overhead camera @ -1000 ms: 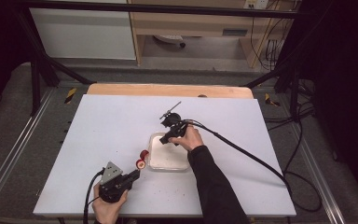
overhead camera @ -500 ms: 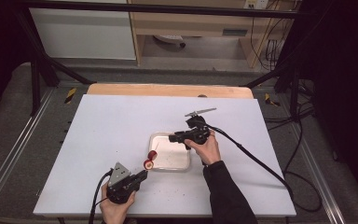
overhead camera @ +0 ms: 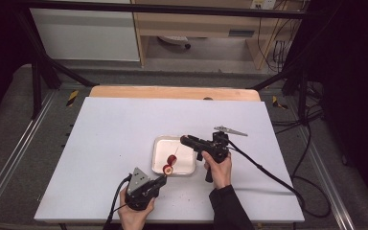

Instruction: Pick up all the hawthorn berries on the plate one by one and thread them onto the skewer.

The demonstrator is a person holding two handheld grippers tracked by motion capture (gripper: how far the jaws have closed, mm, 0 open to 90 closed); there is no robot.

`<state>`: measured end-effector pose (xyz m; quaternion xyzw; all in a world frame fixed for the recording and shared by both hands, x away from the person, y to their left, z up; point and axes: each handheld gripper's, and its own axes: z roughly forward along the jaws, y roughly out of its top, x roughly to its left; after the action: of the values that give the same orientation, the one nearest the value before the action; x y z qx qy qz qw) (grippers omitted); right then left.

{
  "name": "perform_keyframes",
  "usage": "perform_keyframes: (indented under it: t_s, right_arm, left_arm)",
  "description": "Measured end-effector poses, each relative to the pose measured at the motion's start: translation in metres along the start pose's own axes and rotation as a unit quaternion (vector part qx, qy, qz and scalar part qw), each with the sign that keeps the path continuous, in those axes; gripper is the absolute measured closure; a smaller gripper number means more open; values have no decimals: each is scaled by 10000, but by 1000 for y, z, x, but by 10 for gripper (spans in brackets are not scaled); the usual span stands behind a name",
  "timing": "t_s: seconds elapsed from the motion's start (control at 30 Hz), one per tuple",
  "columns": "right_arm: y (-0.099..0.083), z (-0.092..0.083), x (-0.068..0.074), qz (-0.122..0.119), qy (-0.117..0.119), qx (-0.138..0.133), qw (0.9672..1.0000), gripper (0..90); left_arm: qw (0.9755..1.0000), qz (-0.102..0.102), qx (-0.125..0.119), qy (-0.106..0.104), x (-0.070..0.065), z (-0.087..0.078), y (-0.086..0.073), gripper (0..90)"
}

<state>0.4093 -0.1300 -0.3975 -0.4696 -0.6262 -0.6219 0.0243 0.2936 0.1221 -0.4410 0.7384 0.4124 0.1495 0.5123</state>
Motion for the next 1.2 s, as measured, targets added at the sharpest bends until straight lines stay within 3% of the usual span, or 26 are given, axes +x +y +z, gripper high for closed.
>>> perform_keyframes:
  t_s: [0.2,0.63,1.2]
  right_arm:
    - [-8,1,4,126,148,-461,9987,620]
    - [-20,3,10,344,366,-1091,9928,620]
    - [-25,5,10,488,469,-1047,9922,621]
  left_arm:
    - [9998,-135,-127,-9,-8,5,-1,883]
    - [9979,-526,-383,48,-14,12,-3,883]
    - [9962,-704,-503,23,-14,14,-2,883]
